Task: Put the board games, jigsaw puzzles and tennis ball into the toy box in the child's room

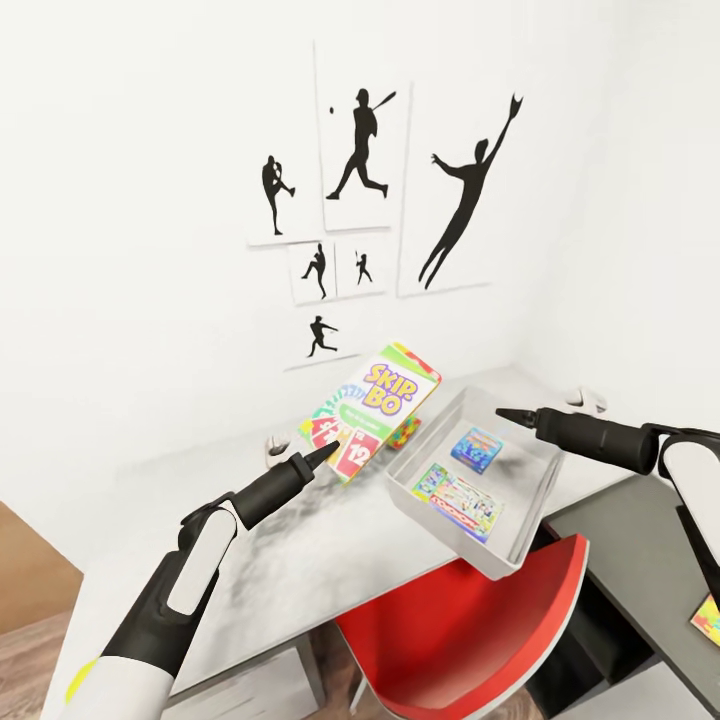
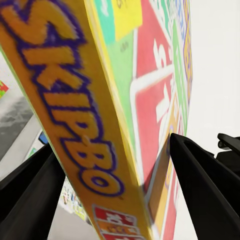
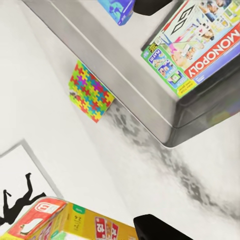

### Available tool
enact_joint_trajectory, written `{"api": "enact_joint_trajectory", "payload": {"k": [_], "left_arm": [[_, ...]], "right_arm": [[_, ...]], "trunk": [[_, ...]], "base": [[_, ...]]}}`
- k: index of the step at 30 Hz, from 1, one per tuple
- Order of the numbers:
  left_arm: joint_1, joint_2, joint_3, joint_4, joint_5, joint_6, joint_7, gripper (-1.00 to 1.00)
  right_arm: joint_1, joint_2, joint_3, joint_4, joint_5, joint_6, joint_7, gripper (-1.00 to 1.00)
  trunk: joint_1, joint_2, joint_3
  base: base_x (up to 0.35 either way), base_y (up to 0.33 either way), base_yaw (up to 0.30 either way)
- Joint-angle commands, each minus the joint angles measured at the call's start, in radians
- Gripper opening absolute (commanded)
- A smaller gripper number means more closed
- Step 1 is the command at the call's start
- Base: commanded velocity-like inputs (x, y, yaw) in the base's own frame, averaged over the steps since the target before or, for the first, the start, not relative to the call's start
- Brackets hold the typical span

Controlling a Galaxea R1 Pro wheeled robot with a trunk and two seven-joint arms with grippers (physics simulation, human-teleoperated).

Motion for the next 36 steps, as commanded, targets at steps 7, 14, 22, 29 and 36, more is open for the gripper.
{"api": "enact_joint_trajectory", "payload": {"k": [7,14,22,29,36], "left_arm": [[-0.001,0.000,0.001,0.000,0.007,0.008,0.002,-1.00],[-0.001,0.000,0.001,0.000,0.007,0.008,0.003,-1.00],[-0.001,0.000,0.000,0.000,0.007,0.008,0.005,-1.00],[-0.001,0.000,0.000,0.000,0.007,0.008,0.005,-1.00],[-0.001,0.000,0.000,0.000,0.007,0.008,0.006,-1.00]], "right_arm": [[-0.003,0.002,-0.001,0.000,0.000,0.005,0.000,1.00],[-0.003,0.002,-0.001,0.000,0.000,0.005,0.000,1.00],[-0.002,0.002,-0.001,0.000,0.000,0.005,-0.002,1.00],[-0.002,0.002,-0.001,0.000,0.000,0.005,-0.003,1.00],[-0.002,0.002,-0.001,0.000,0.000,0.005,-0.003,1.00]], "trunk": [[0.001,-0.002,0.003],[0.001,-0.002,0.010],[0.001,-0.002,0.020],[0.001,-0.002,0.031],[0.001,-0.002,0.041]], "base": [[0.000,-0.078,0.067],[0.000,-0.212,0.190],[0.000,-0.258,0.152],[0.000,-0.261,0.102],[0.000,-0.114,0.074]]}}
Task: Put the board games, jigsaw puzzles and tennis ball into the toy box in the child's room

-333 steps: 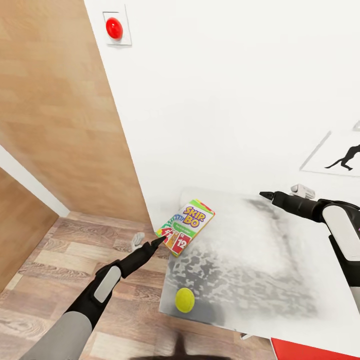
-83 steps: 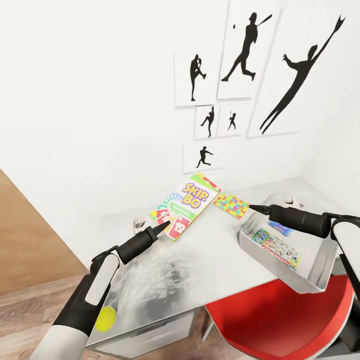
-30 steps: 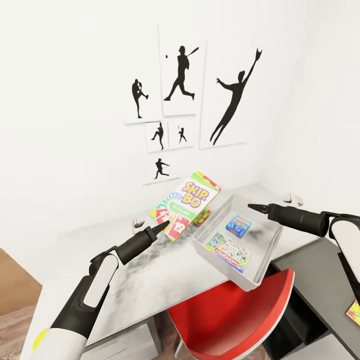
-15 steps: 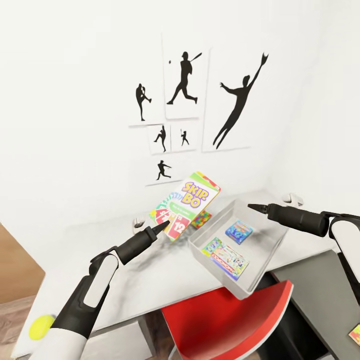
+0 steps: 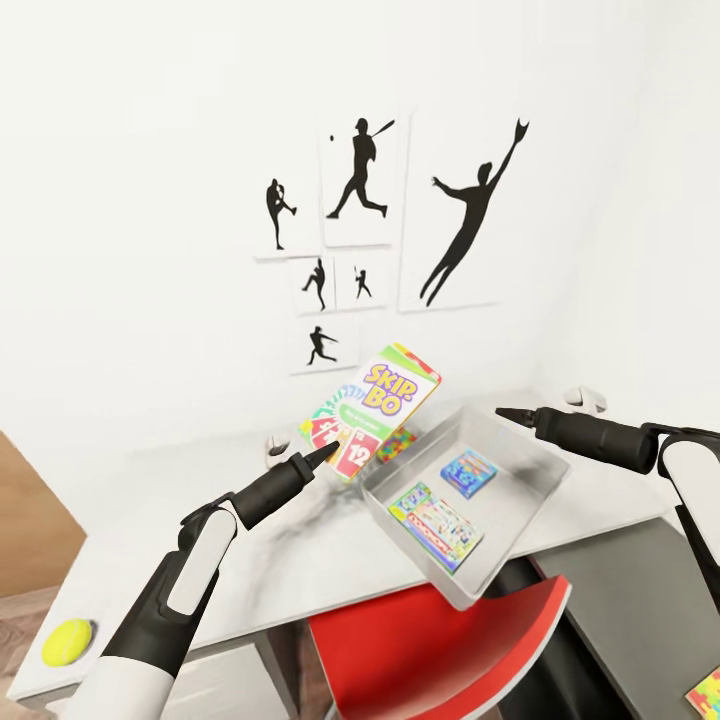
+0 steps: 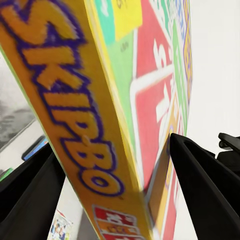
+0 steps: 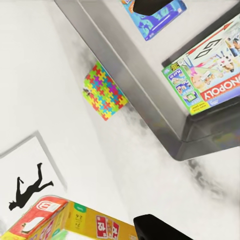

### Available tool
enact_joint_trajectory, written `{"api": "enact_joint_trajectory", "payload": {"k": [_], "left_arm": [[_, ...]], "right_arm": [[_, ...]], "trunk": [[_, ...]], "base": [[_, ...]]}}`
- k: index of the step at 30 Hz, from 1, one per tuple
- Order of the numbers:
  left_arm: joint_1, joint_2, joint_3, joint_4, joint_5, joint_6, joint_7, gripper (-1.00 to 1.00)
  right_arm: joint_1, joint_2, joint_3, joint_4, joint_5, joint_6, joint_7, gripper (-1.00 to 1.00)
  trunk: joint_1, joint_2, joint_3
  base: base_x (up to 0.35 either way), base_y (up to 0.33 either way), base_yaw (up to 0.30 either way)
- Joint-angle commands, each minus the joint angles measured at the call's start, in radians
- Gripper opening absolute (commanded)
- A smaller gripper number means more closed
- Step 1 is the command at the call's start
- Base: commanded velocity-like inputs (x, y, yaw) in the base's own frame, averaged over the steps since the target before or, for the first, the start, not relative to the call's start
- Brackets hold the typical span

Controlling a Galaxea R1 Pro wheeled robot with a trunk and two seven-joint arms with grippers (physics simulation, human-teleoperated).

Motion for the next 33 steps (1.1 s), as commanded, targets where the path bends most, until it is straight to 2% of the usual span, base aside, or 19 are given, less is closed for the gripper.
{"api": "enact_joint_trajectory", "payload": {"k": [1,9,17,22,31,32,33], "left_arm": [[-0.001,0.000,0.001,0.000,0.007,0.008,0.002,-1.00],[-0.001,0.000,0.001,0.000,0.007,0.008,0.002,-1.00],[0.008,0.001,0.004,0.000,0.010,0.008,0.001,-1.00],[0.012,0.001,0.006,0.001,0.011,0.007,0.001,-1.00],[0.021,0.002,0.025,0.012,0.015,-0.008,0.001,-1.00],[0.025,0.002,0.033,0.013,0.017,-0.017,0.001,-1.00],[0.038,0.001,0.051,0.016,0.022,-0.054,-0.003,-1.00]], "right_arm": [[-0.001,0.000,-0.001,0.000,-0.001,0.004,0.000,1.00],[0.005,0.000,-0.006,0.000,-0.001,0.004,0.007,1.00],[0.010,0.005,-0.005,0.000,-0.001,0.004,0.071,1.00],[0.009,0.009,-0.005,0.000,-0.001,0.004,0.079,1.00],[0.014,0.008,-0.011,0.001,-0.010,0.004,0.102,1.00],[0.018,0.008,-0.011,0.001,-0.014,0.004,0.108,1.00],[0.040,0.010,-0.012,0.001,-0.049,0.004,0.134,1.00]], "trunk": [[0.001,-0.002,-0.001],[0.001,-0.002,0.010],[0.001,-0.002,0.013],[0.001,-0.002,0.013],[0.001,-0.002,0.013],[0.001,-0.002,0.013],[0.001,-0.002,0.013]], "base": [[0.000,-0.047,0.078],[0.000,-0.020,0.109],[0.000,-0.003,0.034],[0.000,0.000,0.005],[0.000,0.000,0.000],[0.000,0.000,0.000],[0.000,0.000,0.000]]}}
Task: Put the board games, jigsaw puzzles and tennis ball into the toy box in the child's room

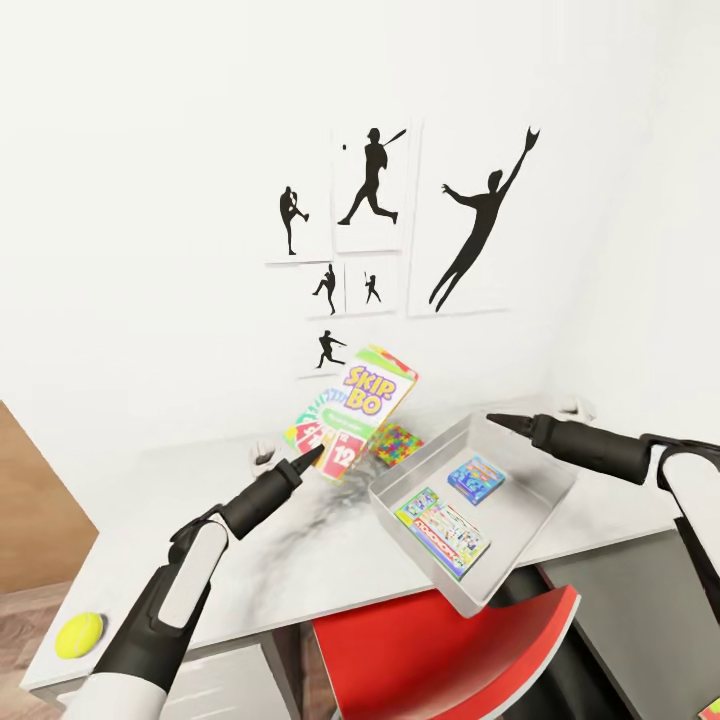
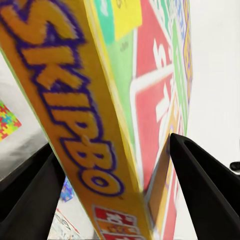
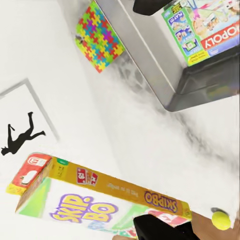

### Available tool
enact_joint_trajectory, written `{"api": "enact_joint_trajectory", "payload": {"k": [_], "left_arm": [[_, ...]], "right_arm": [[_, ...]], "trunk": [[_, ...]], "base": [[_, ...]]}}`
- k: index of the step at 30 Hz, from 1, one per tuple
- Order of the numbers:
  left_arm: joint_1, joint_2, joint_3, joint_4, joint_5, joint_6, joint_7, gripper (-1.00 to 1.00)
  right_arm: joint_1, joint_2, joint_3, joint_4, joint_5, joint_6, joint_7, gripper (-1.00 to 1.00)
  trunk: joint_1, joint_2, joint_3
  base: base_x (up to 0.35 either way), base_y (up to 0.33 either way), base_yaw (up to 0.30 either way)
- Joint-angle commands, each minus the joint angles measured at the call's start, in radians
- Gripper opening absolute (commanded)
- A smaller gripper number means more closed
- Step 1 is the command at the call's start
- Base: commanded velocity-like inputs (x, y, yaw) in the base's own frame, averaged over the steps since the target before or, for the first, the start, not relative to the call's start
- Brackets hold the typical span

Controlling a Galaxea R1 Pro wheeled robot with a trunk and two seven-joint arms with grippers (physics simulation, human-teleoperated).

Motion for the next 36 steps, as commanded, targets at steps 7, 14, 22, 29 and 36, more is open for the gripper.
{"api": "enact_joint_trajectory", "payload": {"k": [7,14,22,29,36], "left_arm": [[0.013,-0.002,0.009,0.000,0.013,-0.043,-0.006,-1.00],[0.016,-0.014,-0.015,-0.004,0.012,-0.061,-0.016,-1.00],[0.017,-0.027,-0.054,-0.001,0.009,-0.114,-0.020,-1.00],[0.016,-0.038,-0.110,0.017,0.010,-0.154,-0.020,-1.00],[0.012,-0.062,-0.129,0.046,0.007,-0.173,-0.019,-1.00]], "right_arm": [[0.054,0.001,-0.001,0.000,-0.160,0.004,0.062,1.00],[0.086,0.010,0.002,0.001,-0.245,0.004,0.073,1.00],[0.115,0.057,0.002,0.002,-0.300,0.004,0.076,1.00],[0.121,0.121,0.003,0.003,-0.319,0.004,0.078,1.00],[0.123,0.186,0.000,0.003,-0.315,0.004,0.078,1.00]], "trunk": [[0.001,-0.002,-0.002],[0.001,-0.002,-0.002],[0.001,-0.002,-0.002],[0.001,-0.002,-0.002],[0.001,-0.002,-0.002]], "base": [[0.000,0.000,0.000],[0.000,0.000,0.000],[0.000,0.000,0.000],[0.000,0.000,0.000],[0.000,0.000,0.000]]}}
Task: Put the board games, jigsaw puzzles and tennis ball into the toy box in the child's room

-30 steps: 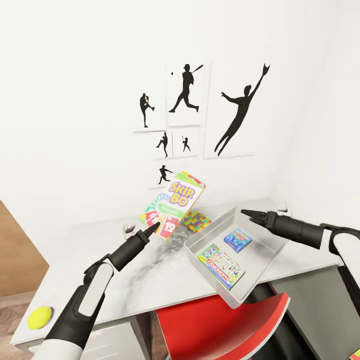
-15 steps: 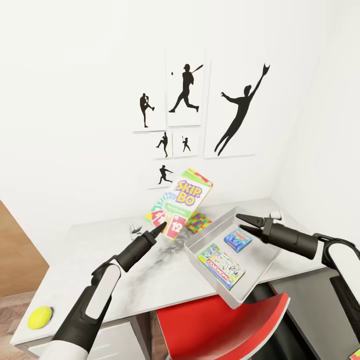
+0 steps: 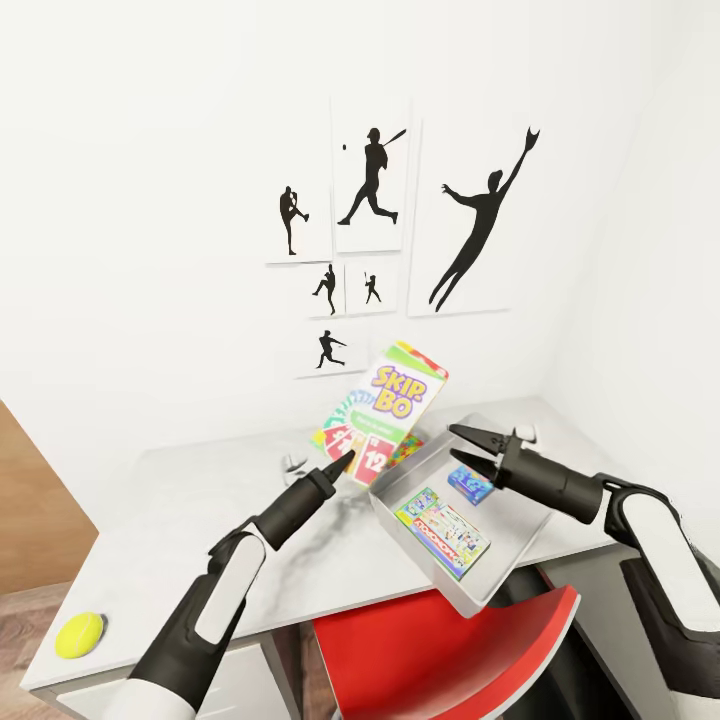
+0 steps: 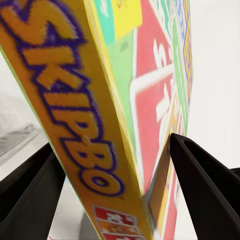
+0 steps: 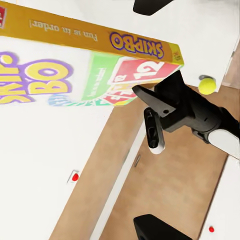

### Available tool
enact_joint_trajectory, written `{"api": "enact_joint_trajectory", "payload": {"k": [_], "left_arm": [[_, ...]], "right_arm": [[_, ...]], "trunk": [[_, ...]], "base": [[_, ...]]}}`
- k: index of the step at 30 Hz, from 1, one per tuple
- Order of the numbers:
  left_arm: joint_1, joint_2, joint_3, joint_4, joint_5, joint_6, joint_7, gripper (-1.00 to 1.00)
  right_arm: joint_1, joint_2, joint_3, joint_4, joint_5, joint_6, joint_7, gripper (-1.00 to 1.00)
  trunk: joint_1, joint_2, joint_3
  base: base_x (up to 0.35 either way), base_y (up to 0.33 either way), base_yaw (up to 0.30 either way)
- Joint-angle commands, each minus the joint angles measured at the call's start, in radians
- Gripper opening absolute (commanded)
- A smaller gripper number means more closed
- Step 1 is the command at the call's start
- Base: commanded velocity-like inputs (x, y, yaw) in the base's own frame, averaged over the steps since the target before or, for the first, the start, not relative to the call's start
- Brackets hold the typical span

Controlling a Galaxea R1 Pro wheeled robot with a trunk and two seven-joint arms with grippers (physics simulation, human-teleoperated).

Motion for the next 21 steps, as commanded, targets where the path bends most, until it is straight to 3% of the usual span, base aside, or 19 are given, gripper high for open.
{"api": "enact_joint_trajectory", "payload": {"k": [1,13,21], "left_arm": [[-0.002,-0.003,-0.001,0.003,0.010,0.008,0.001,-1.00],[-0.004,-0.017,-0.005,0.015,0.015,0.003,0.000,-1.00],[-0.002,-0.029,-0.005,0.028,0.018,0.002,0.000,-1.00]], "right_arm": [[-0.001,0.006,-0.001,0.000,0.011,0.004,0.011,1.00],[-0.001,0.019,-0.011,0.000,0.013,-0.084,0.012,1.00],[-0.001,0.018,-0.058,0.000,0.013,-0.130,0.012,1.00]], "trunk": [[0.001,-0.002,-0.002],[0.001,-0.002,-0.002],[0.001,-0.002,-0.002]], "base": [[0.000,0.000,0.000],[0.000,0.000,0.000],[0.000,0.000,0.000]]}}
